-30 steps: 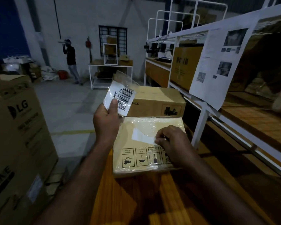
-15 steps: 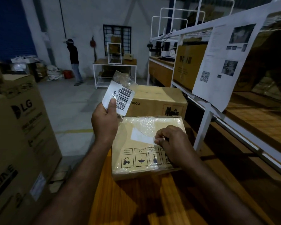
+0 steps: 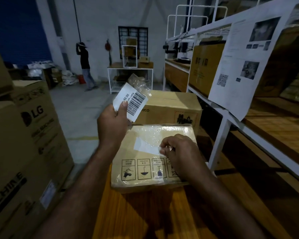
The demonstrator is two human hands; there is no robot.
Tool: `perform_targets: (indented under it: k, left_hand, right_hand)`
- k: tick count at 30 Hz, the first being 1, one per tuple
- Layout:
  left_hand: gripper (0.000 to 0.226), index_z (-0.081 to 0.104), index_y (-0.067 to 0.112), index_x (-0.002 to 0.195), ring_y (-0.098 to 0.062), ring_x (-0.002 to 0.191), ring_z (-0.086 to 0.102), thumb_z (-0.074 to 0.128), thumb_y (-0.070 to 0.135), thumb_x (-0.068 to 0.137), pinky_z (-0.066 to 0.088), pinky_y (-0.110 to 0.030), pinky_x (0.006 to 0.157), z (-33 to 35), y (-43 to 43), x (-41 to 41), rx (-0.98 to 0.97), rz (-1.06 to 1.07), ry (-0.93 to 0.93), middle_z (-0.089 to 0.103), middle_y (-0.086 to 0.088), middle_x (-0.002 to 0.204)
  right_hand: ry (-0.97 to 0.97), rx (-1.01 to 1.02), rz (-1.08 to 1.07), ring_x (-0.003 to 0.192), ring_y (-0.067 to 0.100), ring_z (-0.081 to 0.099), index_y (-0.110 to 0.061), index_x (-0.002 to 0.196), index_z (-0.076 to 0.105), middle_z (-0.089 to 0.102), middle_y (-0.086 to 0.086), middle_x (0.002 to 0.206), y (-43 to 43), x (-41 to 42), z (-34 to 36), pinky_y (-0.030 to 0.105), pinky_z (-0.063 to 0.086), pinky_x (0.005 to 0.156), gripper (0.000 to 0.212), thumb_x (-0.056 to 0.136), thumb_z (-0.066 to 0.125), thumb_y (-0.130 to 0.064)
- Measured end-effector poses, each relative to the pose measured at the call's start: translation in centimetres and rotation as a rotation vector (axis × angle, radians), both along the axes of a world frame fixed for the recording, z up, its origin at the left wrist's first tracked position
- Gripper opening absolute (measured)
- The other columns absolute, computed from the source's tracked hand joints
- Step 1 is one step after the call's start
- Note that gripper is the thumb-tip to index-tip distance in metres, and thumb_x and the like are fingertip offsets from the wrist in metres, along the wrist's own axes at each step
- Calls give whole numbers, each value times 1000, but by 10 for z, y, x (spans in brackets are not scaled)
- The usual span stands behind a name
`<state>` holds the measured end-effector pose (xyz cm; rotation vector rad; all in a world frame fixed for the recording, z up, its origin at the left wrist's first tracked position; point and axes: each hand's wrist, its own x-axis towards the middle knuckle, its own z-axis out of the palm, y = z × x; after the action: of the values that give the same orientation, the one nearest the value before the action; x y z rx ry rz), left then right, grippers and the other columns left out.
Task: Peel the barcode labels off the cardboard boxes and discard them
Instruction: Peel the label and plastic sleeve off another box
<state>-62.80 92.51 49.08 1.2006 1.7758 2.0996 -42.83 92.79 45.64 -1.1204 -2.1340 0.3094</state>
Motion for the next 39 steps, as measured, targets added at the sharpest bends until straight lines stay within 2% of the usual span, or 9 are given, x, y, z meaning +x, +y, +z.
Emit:
perform_targets:
  k: [4, 7, 11, 14, 16, 19, 25, 32, 39]
  left_hand:
    - [21, 67, 28, 83, -14, 72, 74, 60, 43, 96, 62, -51, 67, 0, -1, 0, -1, -22, -15, 75, 4, 81]
    - [21, 67, 30, 83, -16, 77, 75, 60, 46, 94, 61, -53, 68, -1, -1, 2, -22, -3, -3, 76, 4, 86]
    - [26, 68, 30, 83, -19, 78, 75, 60, 55, 88, 60, -56, 66, 0, -5, 6, -26, 28, -8, 77, 2, 86]
    - [22, 69, 33, 81, -21, 77, 75, 62, 53, 87, 60, -57, 66, -1, -8, 9, -13, 38, -28, 77, 2, 84]
    - [22, 70, 35, 81, -20, 78, 75, 63, 55, 86, 60, -57, 68, 0, -10, 11, -6, 30, -36, 77, 3, 85]
    - [29, 69, 29, 83, -20, 78, 75, 61, 57, 85, 60, -55, 68, 1, -11, 13, -11, 26, -17, 77, 2, 85]
    - [25, 70, 26, 87, -15, 80, 74, 59, 47, 92, 61, -49, 72, -2, -11, 7, -25, 16, 1, 76, 2, 86]
    - [42, 69, 14, 92, -16, 78, 73, 56, 54, 91, 61, -48, 69, -6, -10, 2, -38, 6, 36, 75, 0, 86]
    - [29, 69, 17, 94, -13, 78, 72, 58, 43, 97, 60, -36, 69, -3, -13, 3, -40, 4, 25, 75, 2, 87]
  right_hand:
    - [-13, 2, 14, 91, 10, 52, -32, 86, 66, 58, -14, 88, 3, 0, 3, 42, 47, 85, 3, 87, 68, -33]
    - [-28, 0, 9, 90, 10, 53, -32, 85, 65, 58, -12, 88, 6, 0, 6, 39, 47, 84, 4, 87, 67, -33]
    - [-96, 27, 16, 94, 12, 51, -30, 89, 67, 57, -11, 92, 8, 0, 6, 36, 40, 83, 3, 90, 64, -32]
    - [-122, 57, 20, 94, 12, 49, -30, 89, 66, 55, -11, 91, 5, 2, 1, 36, 37, 81, 5, 91, 63, -32]
    - [-54, 28, 27, 95, 12, 50, -31, 92, 65, 58, -11, 94, 5, 6, -1, 37, 41, 84, 3, 89, 65, -31]
    - [34, -23, 32, 96, 13, 53, -32, 100, 64, 61, -11, 97, 4, 9, -1, 41, 47, 85, 17, 85, 71, -29]
    - [-30, 16, -3, 92, 9, 47, -33, 91, 66, 53, -15, 87, -5, 5, -3, 40, 43, 85, 4, 88, 66, -30]
    - [-31, -4, -27, 92, 11, 49, -31, 88, 68, 53, -15, 86, -12, 3, -2, 42, 46, 85, 5, 87, 67, -26]
    - [-37, -33, -78, 97, 9, 48, -31, 89, 64, 56, -14, 93, -17, 0, -4, 43, 44, 89, 5, 90, 64, -26]
